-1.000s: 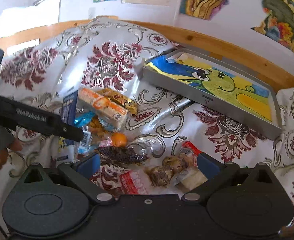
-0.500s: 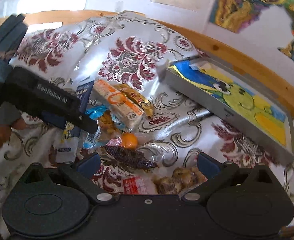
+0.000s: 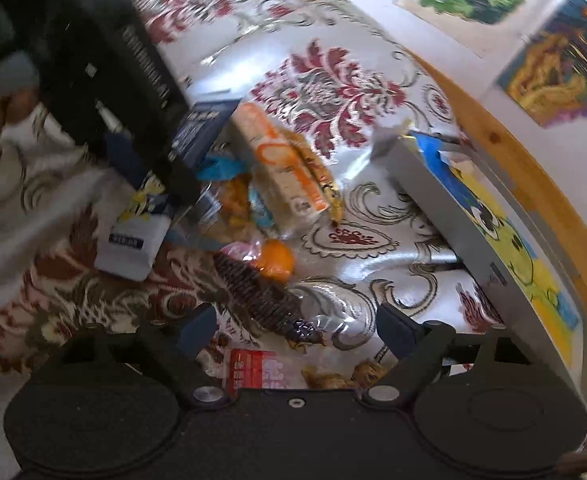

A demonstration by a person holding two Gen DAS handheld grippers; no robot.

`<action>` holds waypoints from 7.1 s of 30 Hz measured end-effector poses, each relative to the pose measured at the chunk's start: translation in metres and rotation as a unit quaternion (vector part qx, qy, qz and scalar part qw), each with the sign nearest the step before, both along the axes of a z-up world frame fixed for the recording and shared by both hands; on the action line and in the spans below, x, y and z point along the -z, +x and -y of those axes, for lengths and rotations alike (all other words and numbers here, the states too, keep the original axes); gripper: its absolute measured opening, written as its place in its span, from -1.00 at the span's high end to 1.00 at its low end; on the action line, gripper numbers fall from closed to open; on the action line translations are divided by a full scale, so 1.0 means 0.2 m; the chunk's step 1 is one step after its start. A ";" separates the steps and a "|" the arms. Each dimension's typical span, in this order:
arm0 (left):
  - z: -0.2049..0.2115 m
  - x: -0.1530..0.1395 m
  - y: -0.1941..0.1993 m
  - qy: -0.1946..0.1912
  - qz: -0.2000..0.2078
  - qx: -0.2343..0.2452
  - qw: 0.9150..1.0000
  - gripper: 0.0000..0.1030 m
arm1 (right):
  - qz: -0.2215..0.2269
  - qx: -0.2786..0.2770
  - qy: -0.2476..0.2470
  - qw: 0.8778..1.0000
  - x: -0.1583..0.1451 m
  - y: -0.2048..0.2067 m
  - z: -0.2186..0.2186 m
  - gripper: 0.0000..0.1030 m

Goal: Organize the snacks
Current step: 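Grasp the blue milk powder stick with the left tool while the right tool reaches toward the dark brown snack, then grasp the dark brown wrapped snack with the right tool while the left tool holds the blue stick, then carry both held snacks into the grey tray and open both tools, then withdraw both open tools from the tray back over the snacks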

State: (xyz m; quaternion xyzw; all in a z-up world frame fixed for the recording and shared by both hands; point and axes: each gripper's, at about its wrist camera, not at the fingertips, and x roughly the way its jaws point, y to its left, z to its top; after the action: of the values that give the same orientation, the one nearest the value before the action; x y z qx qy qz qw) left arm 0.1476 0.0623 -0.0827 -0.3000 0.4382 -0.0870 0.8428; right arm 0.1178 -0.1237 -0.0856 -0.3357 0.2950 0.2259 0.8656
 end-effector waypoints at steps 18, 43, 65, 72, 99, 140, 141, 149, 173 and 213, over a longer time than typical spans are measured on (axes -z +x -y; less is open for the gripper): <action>0.00 0.05 0.03 0.006 0.001 -0.009 1.000 0.21 | 0.061 -0.051 -0.106 0.991 0.13 -0.01 -0.10 -0.53; 0.10 -0.04 -0.06 0.055 0.055 0.016 0.997 0.54 | 0.079 -0.076 -0.126 0.986 0.17 -0.05 -0.13 0.15; 0.12 -0.07 -0.09 0.064 0.071 0.019 0.995 0.54 | 0.101 -0.086 -0.139 0.981 0.21 -0.06 -0.18 0.12; 0.09 -0.08 -0.10 0.057 0.074 0.009 0.996 0.54 | 0.114 -0.093 -0.151 0.978 0.20 -0.10 -0.19 0.13; 0.10 -0.19 -0.15 0.078 0.123 0.014 0.989 0.54 | 0.095 -0.066 -0.175 0.978 0.22 -0.09 -0.19 0.47; 0.79 -0.59 0.69 0.108 0.164 0.056 0.979 0.54 | 0.262 0.253 -0.001 0.931 -0.27 0.46 0.54 0.79; 0.83 -0.59 0.74 0.109 0.162 0.062 0.979 0.54 | 0.260 0.260 0.002 0.930 -0.27 0.49 0.57 0.79; 1.08 -0.51 0.97 0.151 0.118 0.115 0.975 0.54 | 0.220 0.285 0.033 0.932 -0.23 0.63 0.67 0.79; 1.09 -0.36 1.06 0.152 0.064 0.082 0.983 -0.17 | 0.157 0.291 0.069 0.941 -0.18 0.72 0.73 0.26; 0.57 -0.63 0.15 0.228 0.228 0.007 0.947 -0.99 | 0.216 0.274 0.255 0.902 -0.59 -0.02 0.64 -0.99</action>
State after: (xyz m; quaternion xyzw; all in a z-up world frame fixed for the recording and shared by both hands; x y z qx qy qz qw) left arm 0.1784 -0.0523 0.0439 -0.0688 0.2446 -0.0567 0.9655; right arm 0.1140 -0.2517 0.0328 -0.0493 0.1136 -0.0307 0.9918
